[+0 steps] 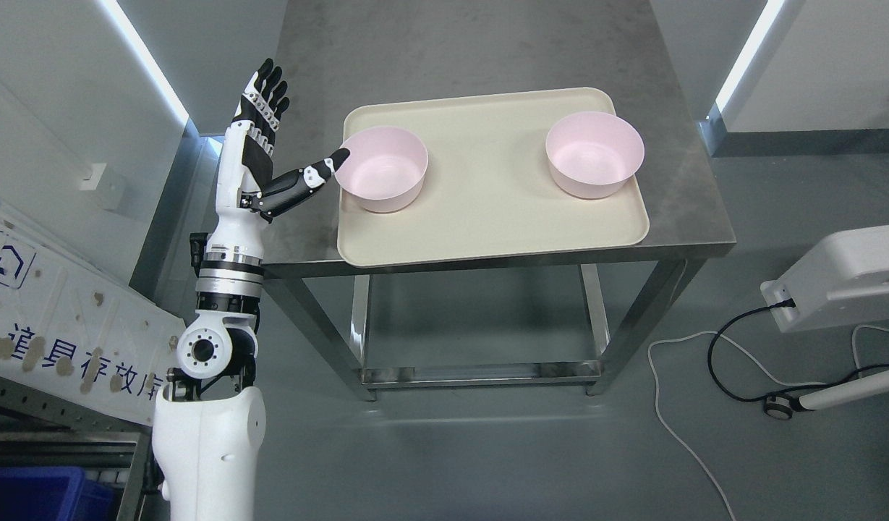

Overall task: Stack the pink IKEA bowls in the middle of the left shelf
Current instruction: 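Reach the left hand toward the rim of the nearer pink bowl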

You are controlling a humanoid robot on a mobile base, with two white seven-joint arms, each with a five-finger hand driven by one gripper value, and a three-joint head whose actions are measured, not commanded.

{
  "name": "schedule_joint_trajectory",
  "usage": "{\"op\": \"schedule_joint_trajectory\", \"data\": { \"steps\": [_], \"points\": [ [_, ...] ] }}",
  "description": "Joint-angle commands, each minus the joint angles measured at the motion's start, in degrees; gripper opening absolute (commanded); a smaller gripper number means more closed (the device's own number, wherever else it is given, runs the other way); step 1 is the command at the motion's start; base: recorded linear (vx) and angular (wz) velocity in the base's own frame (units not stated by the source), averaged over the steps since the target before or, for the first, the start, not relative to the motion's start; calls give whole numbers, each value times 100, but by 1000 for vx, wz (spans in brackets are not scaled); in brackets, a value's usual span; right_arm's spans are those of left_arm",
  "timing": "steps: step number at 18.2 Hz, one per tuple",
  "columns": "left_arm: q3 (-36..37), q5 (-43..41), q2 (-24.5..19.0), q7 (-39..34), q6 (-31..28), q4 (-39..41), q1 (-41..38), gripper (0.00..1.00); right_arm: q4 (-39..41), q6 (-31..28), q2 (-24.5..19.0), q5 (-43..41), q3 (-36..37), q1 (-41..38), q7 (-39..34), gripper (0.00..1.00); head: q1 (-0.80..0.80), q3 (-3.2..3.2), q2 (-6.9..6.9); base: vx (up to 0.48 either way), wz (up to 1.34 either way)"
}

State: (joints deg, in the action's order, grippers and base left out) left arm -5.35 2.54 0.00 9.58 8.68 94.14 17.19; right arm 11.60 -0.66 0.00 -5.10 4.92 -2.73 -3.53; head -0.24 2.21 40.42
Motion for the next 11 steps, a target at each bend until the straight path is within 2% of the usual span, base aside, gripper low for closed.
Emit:
{"op": "schedule_joint_trajectory", "data": {
  "steps": [1,3,5,8,9,11],
  "points": [
    [-389,1,-100,53,-6,8,-58,100,0,-5,100,0,0,-8,2,100,0,0,0,0,0],
    [-318,-7,-100,88,-33,-27,134,100,0,-5,100,0,0,1,2,100,0,0,0,-5,28],
    [-265,-8,-100,263,-399,-280,660,100,0,-5,100,0,0,1,2,100,0,0,0,-9,16],
    [-46,-42,-693,1341,-1340,-597,1487,100,0,-5,100,0,0,1,2,100,0,0,0,0,0],
    [207,-138,-973,1876,-1542,-790,1646,100,0,-5,100,0,0,1,2,100,0,0,0,0,0],
    [647,-594,-1448,2433,-1624,-1325,1971,100,0,-5,100,0,0,1,2,100,0,0,0,0,0]
  ]
}}
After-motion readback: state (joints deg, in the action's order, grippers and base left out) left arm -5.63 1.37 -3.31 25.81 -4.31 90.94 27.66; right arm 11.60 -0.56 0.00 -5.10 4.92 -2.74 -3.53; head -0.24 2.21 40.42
